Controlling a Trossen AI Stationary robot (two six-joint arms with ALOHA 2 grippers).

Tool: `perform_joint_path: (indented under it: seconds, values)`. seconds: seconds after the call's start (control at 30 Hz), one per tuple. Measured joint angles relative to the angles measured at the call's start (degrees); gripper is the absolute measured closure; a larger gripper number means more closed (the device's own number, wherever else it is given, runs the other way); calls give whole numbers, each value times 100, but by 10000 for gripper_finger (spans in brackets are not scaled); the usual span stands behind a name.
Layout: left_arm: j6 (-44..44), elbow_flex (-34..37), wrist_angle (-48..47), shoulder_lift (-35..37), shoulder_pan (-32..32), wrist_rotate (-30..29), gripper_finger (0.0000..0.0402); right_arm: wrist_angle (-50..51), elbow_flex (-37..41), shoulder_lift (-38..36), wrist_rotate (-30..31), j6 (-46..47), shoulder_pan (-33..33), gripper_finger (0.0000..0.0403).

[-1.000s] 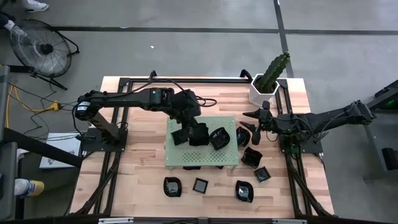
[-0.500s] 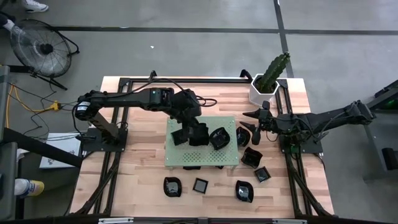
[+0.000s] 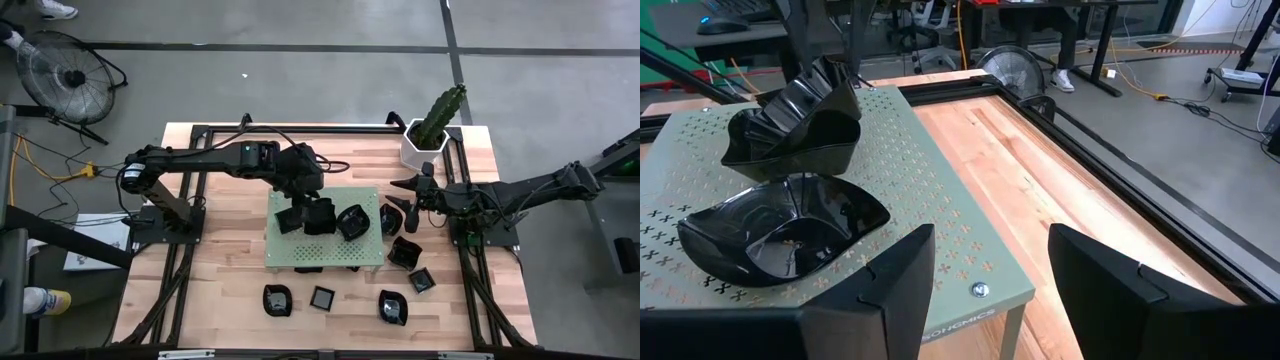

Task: Pick & Place Mini shaped plates
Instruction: Stack the black wave square shaped bowl on top of the black wave square shaped bowl on the shelf

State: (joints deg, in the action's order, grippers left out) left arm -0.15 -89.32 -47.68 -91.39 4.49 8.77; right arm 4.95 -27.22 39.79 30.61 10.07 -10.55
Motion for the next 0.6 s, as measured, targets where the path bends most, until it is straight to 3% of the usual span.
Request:
perform_joint_path:
  seconds: [0.6]
  values:
    - [2561,0,-48,0,0,376,246,88,0,0,-1,4,1,210]
